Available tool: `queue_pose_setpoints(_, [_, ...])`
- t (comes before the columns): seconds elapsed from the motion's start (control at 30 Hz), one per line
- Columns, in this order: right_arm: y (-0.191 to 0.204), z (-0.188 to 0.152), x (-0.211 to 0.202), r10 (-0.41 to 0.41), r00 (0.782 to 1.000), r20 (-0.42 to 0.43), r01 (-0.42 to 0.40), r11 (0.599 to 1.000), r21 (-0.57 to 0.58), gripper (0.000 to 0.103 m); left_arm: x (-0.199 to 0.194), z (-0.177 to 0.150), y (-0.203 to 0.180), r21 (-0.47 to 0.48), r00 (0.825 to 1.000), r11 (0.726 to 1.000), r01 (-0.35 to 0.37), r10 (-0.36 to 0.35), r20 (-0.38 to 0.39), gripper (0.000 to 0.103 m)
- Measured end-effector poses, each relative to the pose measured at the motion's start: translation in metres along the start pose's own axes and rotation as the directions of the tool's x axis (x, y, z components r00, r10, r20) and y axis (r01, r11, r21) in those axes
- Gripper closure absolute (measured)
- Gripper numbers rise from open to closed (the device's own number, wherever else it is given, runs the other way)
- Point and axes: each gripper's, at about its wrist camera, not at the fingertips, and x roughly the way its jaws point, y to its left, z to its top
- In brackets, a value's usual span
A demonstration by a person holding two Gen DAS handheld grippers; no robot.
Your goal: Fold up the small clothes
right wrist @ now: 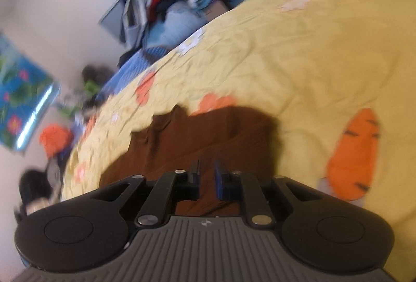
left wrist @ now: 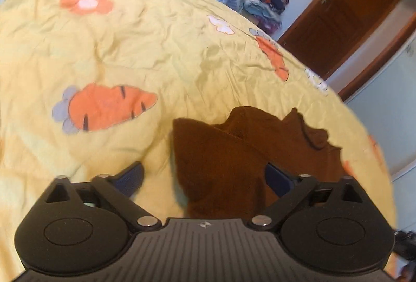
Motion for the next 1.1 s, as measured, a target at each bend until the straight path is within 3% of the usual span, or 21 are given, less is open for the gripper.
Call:
queue_pose_setpoints(0.03, [0.008,-0.004,0.006,-0.030,1.000,-0.009,0.029,0.998,-0.049,0.064,0.003,-0.003,-0.008,0.064,0.998,0.996,-0.057,0.056,0.013,0.040])
queue_pose_setpoints(0.07, [0.017,-0.008,0.013,-0.069,0.998,-0.014,0.067,0.992,-0.102,0.064,0.006,-0.005,-0.017,0.129,0.994,0.986,-0.109,0.106,0.027,0.065])
queue_pose_setpoints(0.13, [0.029,-0.016,0.028,-0.141,0.990,-0.009,0.136,0.970,-0.200,0.064,0.008,-0.009,-0.030,0.221,0.984,0.960,-0.173,0.162,0.068,0.073])
queue_pose_setpoints(0.17, [0.035,-0.021,0.034,-0.178,0.984,0.009,0.174,0.950,-0.257,0.066,0.006,-0.012,-0.033,0.253,0.978,0.946,-0.205,0.186,0.097,0.084])
queue_pose_setpoints(0.23, [0.041,-0.031,0.042,-0.228,0.972,0.050,0.230,0.899,-0.373,0.067,0.001,-0.012,-0.036,0.281,0.966,0.926,-0.251,0.219,0.140,0.092])
queue_pose_setpoints(0.3, [0.043,-0.040,0.042,-0.232,0.969,0.085,0.246,0.875,-0.418,0.067,0.002,-0.011,-0.029,0.288,0.960,0.918,-0.273,0.241,0.144,0.094])
queue_pose_setpoints(0.4, [0.038,-0.043,0.037,-0.206,0.973,0.103,0.230,0.880,-0.415,0.067,0.003,-0.012,-0.021,0.303,0.956,0.909,-0.286,0.253,0.147,0.094])
queue_pose_setpoints(0.53, [0.038,-0.033,0.031,-0.200,0.977,0.074,0.213,0.909,-0.359,0.064,-0.018,-0.011,-0.026,0.316,0.935,0.887,-0.337,0.278,0.219,0.093])
queue_pose_setpoints(0.6, [0.042,-0.028,0.023,-0.187,0.978,0.098,0.208,0.930,-0.302,0.056,-0.034,-0.010,-0.031,0.311,0.912,0.872,-0.377,0.291,0.289,0.092])
queue_pose_setpoints(0.63, [0.044,-0.027,0.018,-0.170,0.977,0.130,0.201,0.938,-0.282,0.046,-0.043,-0.009,-0.035,0.307,0.903,0.871,-0.383,0.283,0.324,0.090])
queue_pose_setpoints(0.67, [0.046,-0.026,0.013,-0.149,0.975,0.162,0.190,0.944,-0.271,0.036,-0.050,-0.009,-0.039,0.303,0.899,0.875,-0.377,0.267,0.348,0.081])
queue_pose_setpoints(0.7, [0.050,-0.025,0.010,-0.134,0.974,0.183,0.181,0.946,-0.268,0.033,-0.053,-0.009,-0.044,0.303,0.901,0.882,-0.361,0.245,0.359,0.072])
queue_pose_setpoints(0.77, [0.059,-0.023,0.013,-0.128,0.974,0.186,0.178,0.942,-0.285,0.030,-0.053,-0.011,-0.058,0.315,0.916,0.897,-0.310,0.193,0.352,0.012])
queue_pose_setpoints(0.87, [0.071,-0.029,0.030,-0.159,0.973,0.164,0.209,0.913,-0.351,0.032,-0.035,-0.027,-0.080,0.370,0.935,0.894,-0.252,0.126,0.333,0.010])
queue_pose_setpoints(0.97, [0.069,-0.041,0.050,-0.233,0.962,0.144,0.272,0.865,-0.422,0.032,0.003,-0.044,-0.090,0.426,0.974,0.884,-0.192,0.119,0.192,0.010])
queue_pose_setpoints(1.0, [0.063,-0.046,0.057,-0.262,0.956,0.135,0.295,0.848,-0.440,0.033,0.016,-0.050,-0.089,0.440,0.978,0.877,-0.195,0.138,0.158,0.011])
queue_pose_setpoints(1.03, [0.058,-0.054,0.057,-0.238,0.956,0.170,0.291,0.830,-0.476,0.033,0.026,-0.058,-0.087,0.461,0.973,0.860,-0.220,0.161,0.164,0.010])
queue_pose_setpoints(1.07, [0.053,-0.062,0.055,-0.216,0.957,0.192,0.285,0.814,-0.506,0.033,0.026,-0.069,-0.084,0.486,0.962,0.841,-0.237,0.135,0.235,0.010])
queue_pose_setpoints(1.1, [0.049,-0.066,0.052,-0.191,0.960,0.205,0.272,0.811,-0.518,0.033,0.025,-0.071,-0.082,0.491,0.963,0.840,-0.230,0.126,0.237,0.010])
